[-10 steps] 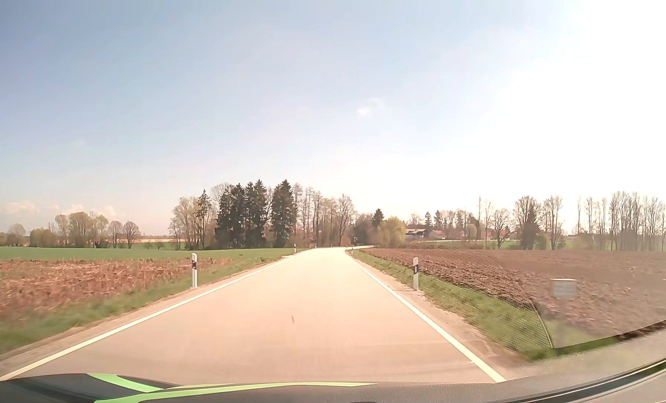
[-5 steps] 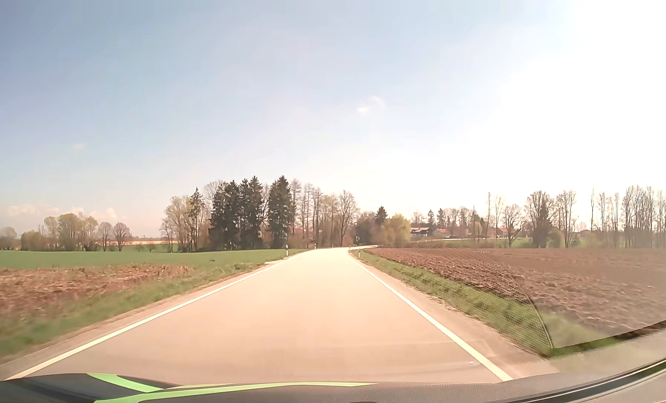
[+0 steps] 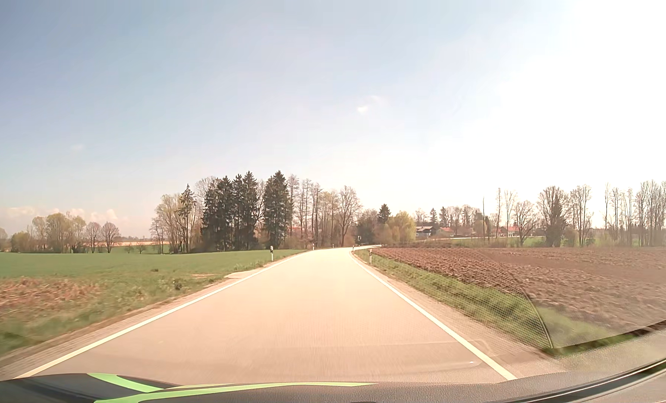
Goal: Follow the waypoints while adhering to traffic rules and regulations
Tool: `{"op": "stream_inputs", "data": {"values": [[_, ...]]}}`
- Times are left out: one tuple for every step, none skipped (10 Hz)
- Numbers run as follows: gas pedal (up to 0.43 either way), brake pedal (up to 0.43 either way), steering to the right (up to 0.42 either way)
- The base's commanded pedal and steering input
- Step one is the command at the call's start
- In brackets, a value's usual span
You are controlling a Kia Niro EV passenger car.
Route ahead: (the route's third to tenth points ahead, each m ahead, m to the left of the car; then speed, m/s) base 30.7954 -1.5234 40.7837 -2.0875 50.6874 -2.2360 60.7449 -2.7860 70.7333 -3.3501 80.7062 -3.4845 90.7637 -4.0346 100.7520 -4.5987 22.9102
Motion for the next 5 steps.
{"op": "stream_inputs", "data": {"values": [[0.228,0.000,0.001],[0.228,0.000,0.001],[0.228,0.000,0.000],[0.228,0.000,0.001],[0.228,0.000,0.000]]}}
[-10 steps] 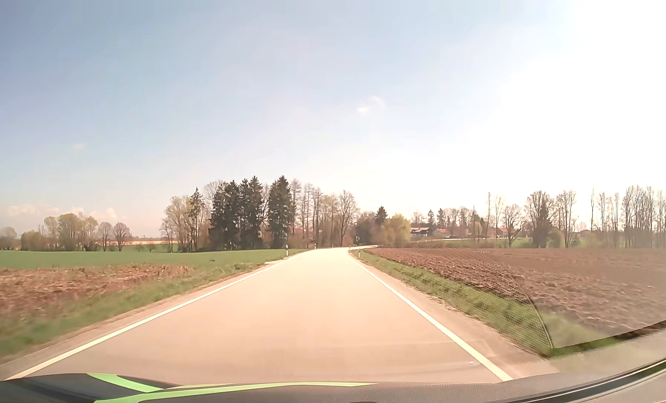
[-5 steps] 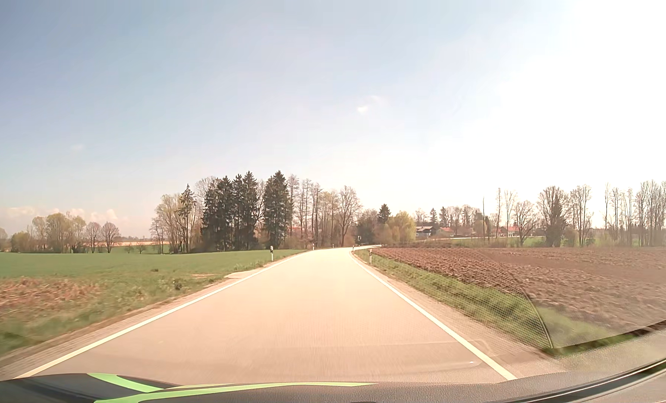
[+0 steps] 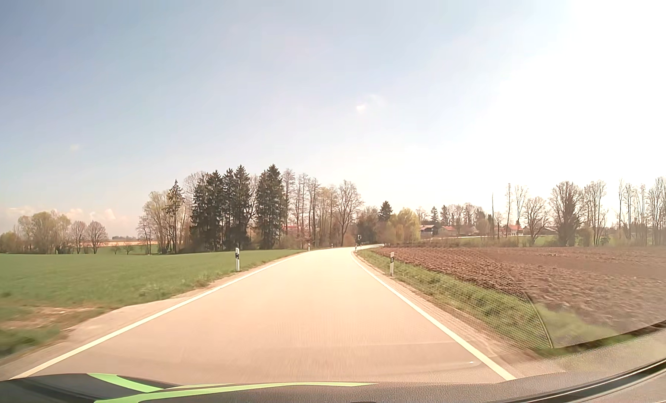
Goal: Follow the waypoints while adhering to traffic rules and regulations
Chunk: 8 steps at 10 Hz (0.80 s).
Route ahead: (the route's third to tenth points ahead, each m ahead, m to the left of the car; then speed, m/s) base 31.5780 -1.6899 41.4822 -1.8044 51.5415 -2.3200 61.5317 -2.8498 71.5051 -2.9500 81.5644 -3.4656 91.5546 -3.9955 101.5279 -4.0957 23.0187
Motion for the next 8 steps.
{"op": "stream_inputs", "data": {"values": [[0.228,0.000,0.000],[0.228,0.000,0.000],[0.228,0.000,0.000],[0.228,0.000,0.001],[0.228,0.000,0.001],[0.220,0.000,0.001],[0.189,0.000,0.000],[0.169,0.000,0.000]]}}
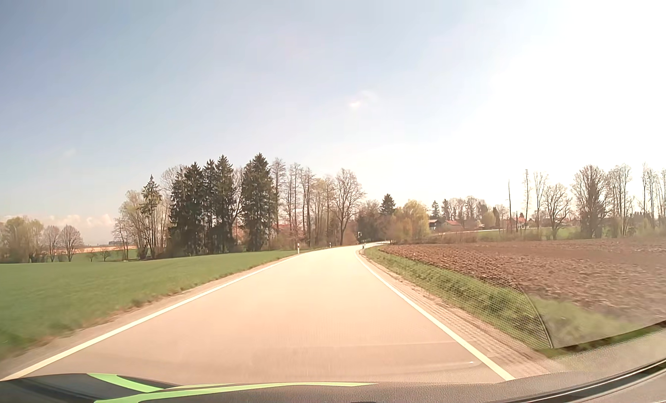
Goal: Follow the waypoints while adhering to traffic rules and regulations
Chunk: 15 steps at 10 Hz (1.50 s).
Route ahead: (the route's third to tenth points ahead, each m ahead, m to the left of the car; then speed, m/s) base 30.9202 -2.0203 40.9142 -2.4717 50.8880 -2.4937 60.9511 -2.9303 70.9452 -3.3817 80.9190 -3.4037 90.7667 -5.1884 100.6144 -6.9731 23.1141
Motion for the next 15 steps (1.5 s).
{"op": "stream_inputs", "data": {"values": [[0.150,0.000,0.002],[0.150,0.000,0.003],[0.150,0.000,0.004],[0.150,0.000,0.004],[0.150,0.000,0.005],[0.150,0.000,0.005],[0.150,0.000,0.005],[0.150,0.000,0.005],[0.157,0.000,0.005],[0.157,0.000,0.005],[0.169,0.000,0.005],[0.169,0.000,0.005],[0.169,0.000,0.005],[0.169,0.000,0.005],[0.169,0.000,0.005]]}}
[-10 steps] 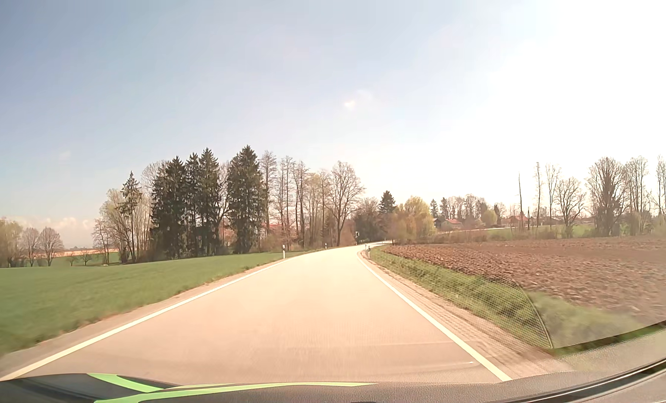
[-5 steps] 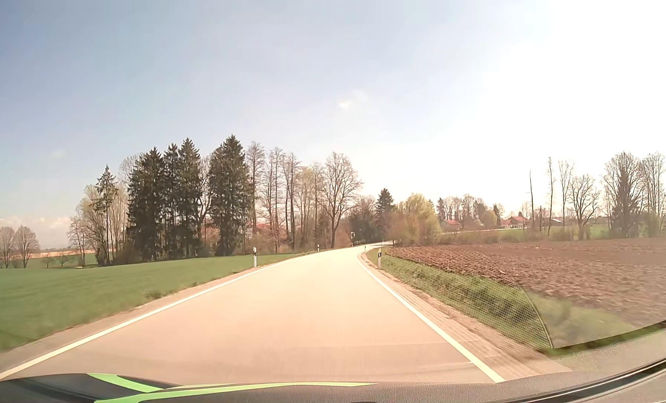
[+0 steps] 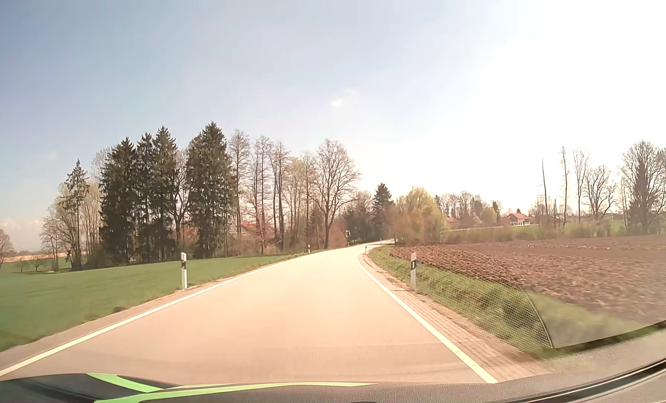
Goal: Follow the waypoints while adhering to traffic rules and regulations
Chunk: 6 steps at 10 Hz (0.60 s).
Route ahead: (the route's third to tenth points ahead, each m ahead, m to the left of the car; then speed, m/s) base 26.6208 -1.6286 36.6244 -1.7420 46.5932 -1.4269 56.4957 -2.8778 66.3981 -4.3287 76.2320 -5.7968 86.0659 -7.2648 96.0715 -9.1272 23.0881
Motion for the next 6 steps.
{"op": "stream_inputs", "data": {"values": [[0.169,0.000,0.005],[0.169,0.000,0.005],[0.169,0.000,0.005],[0.169,0.000,0.005],[0.169,0.000,0.005],[0.169,0.000,0.005]]}}
